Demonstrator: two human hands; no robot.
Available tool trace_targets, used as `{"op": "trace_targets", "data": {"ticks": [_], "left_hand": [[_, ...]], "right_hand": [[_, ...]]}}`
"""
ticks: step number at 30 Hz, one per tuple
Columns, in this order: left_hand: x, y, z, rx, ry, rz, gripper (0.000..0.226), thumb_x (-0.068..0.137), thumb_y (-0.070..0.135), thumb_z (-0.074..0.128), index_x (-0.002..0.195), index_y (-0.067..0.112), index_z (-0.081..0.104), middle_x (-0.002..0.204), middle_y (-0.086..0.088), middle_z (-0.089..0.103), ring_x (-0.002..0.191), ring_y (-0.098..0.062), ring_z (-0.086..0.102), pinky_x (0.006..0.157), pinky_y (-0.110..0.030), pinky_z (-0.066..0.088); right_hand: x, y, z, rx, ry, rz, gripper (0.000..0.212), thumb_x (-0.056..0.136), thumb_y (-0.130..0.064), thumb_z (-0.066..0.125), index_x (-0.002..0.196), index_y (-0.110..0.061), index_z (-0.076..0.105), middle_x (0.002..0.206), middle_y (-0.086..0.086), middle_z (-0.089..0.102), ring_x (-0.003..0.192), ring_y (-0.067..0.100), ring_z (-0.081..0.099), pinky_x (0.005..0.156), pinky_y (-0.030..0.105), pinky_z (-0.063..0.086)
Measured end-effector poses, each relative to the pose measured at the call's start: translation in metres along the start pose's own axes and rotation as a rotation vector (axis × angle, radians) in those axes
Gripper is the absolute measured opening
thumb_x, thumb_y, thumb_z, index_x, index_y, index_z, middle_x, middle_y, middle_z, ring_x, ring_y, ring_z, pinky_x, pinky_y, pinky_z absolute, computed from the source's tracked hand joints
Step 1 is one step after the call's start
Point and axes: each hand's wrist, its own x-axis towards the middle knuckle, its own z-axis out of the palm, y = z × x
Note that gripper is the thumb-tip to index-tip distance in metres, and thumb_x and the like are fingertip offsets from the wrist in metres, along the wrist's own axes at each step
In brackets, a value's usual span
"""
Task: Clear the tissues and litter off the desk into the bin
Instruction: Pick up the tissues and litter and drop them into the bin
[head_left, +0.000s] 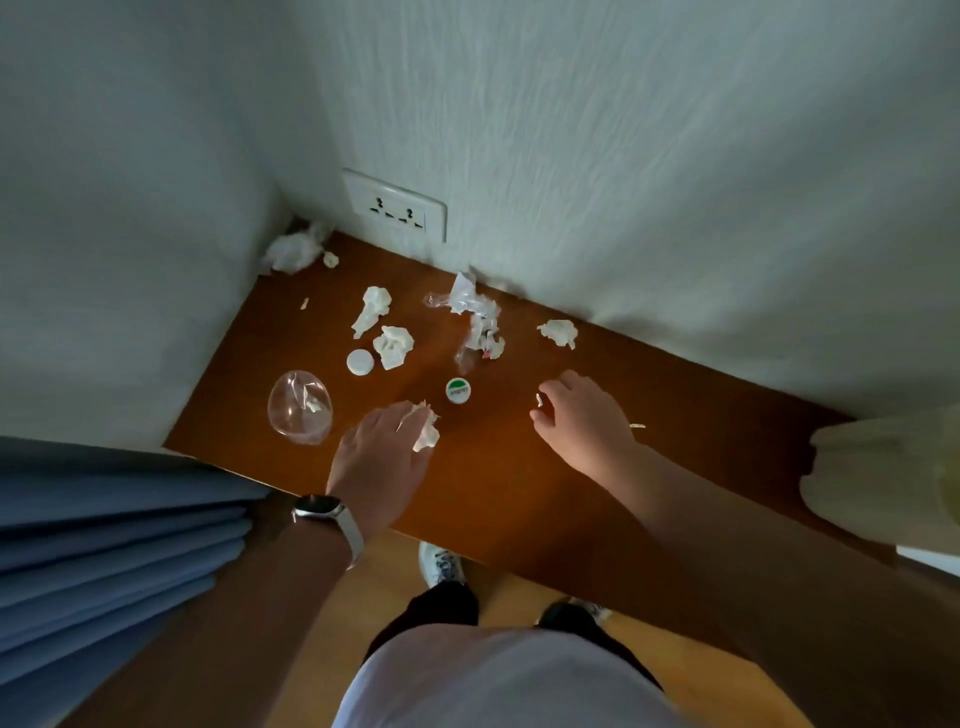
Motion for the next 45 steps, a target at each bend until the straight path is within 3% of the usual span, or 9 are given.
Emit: {"op": "trace_targets", "data": {"ticks": [4, 11, 20, 26, 30, 37, 41, 45], "left_hand": [[0.000, -0.006, 0.005, 0.014, 0.044, 0.093, 0.041, 0.085, 0.027, 0.070, 0.124, 0.020, 0.058, 0.120, -0.004, 0.061, 0.108, -0.024, 0.058, 0.082, -0.040, 0.049], [0.002, -0.008, 0.009, -0.054, 0.107, 0.155, 0.031, 0.082, 0.015, 0.072, 0.113, 0.014, 0.064, 0.101, -0.006, 0.065, 0.087, -0.022, 0.061, 0.070, -0.036, 0.052], [0.011, 0.035, -0.011, -0.169, 0.137, 0.188, 0.028, 0.087, 0.020, 0.069, 0.114, 0.014, 0.065, 0.103, -0.005, 0.067, 0.087, -0.016, 0.062, 0.068, -0.028, 0.054], [0.034, 0.110, -0.033, -0.174, 0.190, 0.372, 0.024, 0.086, 0.021, 0.069, 0.108, 0.015, 0.067, 0.099, -0.002, 0.069, 0.083, -0.014, 0.063, 0.067, -0.019, 0.048], [0.048, 0.180, -0.047, -0.203, 0.206, 0.487, 0.023, 0.086, 0.017, 0.069, 0.109, 0.014, 0.065, 0.099, -0.003, 0.067, 0.082, -0.016, 0.061, 0.064, -0.026, 0.049], [0.054, 0.322, -0.050, -0.236, 0.196, 0.656, 0.022, 0.090, 0.023, 0.063, 0.111, 0.018, 0.065, 0.104, 0.001, 0.065, 0.085, -0.014, 0.059, 0.065, -0.026, 0.049], [0.056, 0.399, -0.037, -0.262, 0.181, 0.749, 0.021, 0.090, 0.023, 0.063, 0.110, 0.018, 0.064, 0.102, 0.002, 0.065, 0.086, -0.014, 0.058, 0.069, -0.024, 0.046], [0.061, 0.458, -0.012, -0.204, 0.131, 0.775, 0.025, 0.091, 0.026, 0.059, 0.113, 0.018, 0.064, 0.106, 0.002, 0.064, 0.093, -0.016, 0.058, 0.076, -0.026, 0.048]], "right_hand": [[0.003, -0.006, 0.010, 0.075, 0.002, 0.081, 0.025, 0.093, -0.033, 0.056, 0.113, -0.019, 0.057, 0.101, -0.003, 0.054, 0.082, 0.007, 0.046, 0.066, 0.020, 0.038], [-0.001, -0.010, 0.012, 0.151, -0.009, 0.066, 0.007, 0.093, -0.018, 0.054, 0.097, -0.016, 0.060, 0.091, -0.003, 0.054, 0.073, 0.008, 0.049, 0.060, 0.019, 0.037], [-0.036, -0.002, -0.017, 0.237, 0.056, 0.078, 0.002, 0.091, -0.023, 0.059, 0.091, -0.023, 0.058, 0.083, -0.010, 0.054, 0.066, 0.004, 0.051, 0.058, 0.018, 0.045], [-0.075, 0.038, -0.052, 0.383, 0.168, 0.221, 0.013, 0.089, -0.026, 0.063, 0.088, -0.033, 0.052, 0.081, -0.018, 0.050, 0.070, 0.001, 0.052, 0.058, 0.011, 0.037], [-0.110, 0.083, -0.078, 0.469, 0.291, 0.319, 0.017, 0.087, -0.024, 0.065, 0.083, -0.034, 0.052, 0.078, -0.019, 0.051, 0.068, 0.003, 0.053, 0.058, 0.012, 0.041], [-0.188, 0.197, -0.120, 0.505, 0.514, 0.469, 0.009, 0.086, -0.032, 0.057, 0.080, -0.034, 0.050, 0.078, -0.019, 0.051, 0.066, 0.001, 0.052, 0.052, 0.017, 0.037], [-0.226, 0.257, -0.125, 0.500, 0.531, 0.579, 0.010, 0.088, -0.030, 0.056, 0.080, -0.031, 0.051, 0.078, -0.018, 0.050, 0.063, 0.003, 0.051, 0.051, 0.017, 0.036], [-0.250, 0.297, -0.117, 0.514, 0.474, 0.571, 0.007, 0.091, -0.031, 0.051, 0.087, -0.027, 0.055, 0.086, -0.014, 0.052, 0.071, 0.005, 0.051, 0.058, 0.022, 0.044]]}}
